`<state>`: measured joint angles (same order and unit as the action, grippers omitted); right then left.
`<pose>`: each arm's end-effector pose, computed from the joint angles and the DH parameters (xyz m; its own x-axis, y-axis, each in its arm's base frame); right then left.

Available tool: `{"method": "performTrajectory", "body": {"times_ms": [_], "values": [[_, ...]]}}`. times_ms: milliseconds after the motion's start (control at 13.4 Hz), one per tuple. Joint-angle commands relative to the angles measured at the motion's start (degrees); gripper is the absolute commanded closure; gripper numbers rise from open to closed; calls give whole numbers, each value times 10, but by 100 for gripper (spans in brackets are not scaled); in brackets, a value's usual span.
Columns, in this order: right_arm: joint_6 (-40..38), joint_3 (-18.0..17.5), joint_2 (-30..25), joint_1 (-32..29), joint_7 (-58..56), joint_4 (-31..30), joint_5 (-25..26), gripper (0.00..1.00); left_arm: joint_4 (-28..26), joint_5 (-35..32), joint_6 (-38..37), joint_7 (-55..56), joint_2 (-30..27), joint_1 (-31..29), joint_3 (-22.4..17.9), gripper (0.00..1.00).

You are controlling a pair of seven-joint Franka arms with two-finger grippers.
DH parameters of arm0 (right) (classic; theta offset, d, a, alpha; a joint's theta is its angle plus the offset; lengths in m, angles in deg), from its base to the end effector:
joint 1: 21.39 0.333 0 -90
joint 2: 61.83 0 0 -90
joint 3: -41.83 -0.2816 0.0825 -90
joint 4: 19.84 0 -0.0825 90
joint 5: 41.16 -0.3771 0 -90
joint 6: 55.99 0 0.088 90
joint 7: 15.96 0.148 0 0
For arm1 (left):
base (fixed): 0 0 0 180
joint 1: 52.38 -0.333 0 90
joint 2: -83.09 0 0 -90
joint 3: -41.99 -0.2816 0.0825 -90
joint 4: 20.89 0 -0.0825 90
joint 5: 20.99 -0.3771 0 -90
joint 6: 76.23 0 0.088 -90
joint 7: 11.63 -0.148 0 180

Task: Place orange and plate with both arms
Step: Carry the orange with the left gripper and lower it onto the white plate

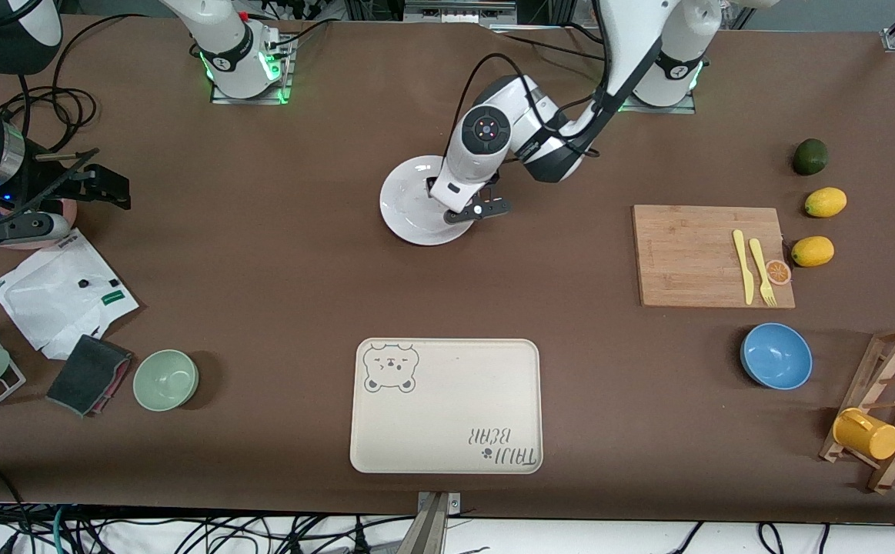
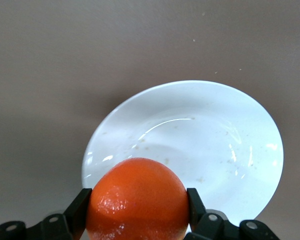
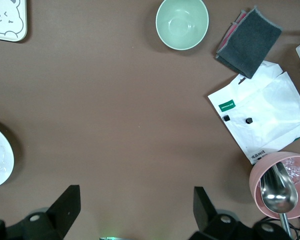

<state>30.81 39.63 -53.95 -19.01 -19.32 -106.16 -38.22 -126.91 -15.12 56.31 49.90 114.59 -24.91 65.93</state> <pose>0.5695 0.0367 0.4974 0.9822 0.1349 -0.1311 0.1410 -0.9893 0.0383 0.3812 -0.4836 0.1813 0.9213 0.2722 -0.2776 0.3041 -0.9494 0.0781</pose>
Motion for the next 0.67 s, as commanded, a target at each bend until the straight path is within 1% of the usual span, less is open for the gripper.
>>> {"method": "performTrajectory", "body": {"times_ms": [0, 149, 223, 298, 596], "values": [[-2, -1, -1, 0, 0, 1, 3, 0, 21, 9, 52, 38, 50, 41, -7, 61], [-2, -1, -1, 0, 0, 1, 3, 0, 21, 6, 83, 53, 72, 51, -9, 61], [-3, -1, -1, 0, 0, 1, 3, 0, 21, 6, 84, 54, 73, 49, -9, 47], [-2, -1, -1, 0, 0, 1, 3, 0, 21, 6, 84, 54, 72, 49, -9, 0], [-3, -2, -1, 0, 1, 1, 1, 0, 21, 6, 78, 51, 54, 32, -10, 0]]}}
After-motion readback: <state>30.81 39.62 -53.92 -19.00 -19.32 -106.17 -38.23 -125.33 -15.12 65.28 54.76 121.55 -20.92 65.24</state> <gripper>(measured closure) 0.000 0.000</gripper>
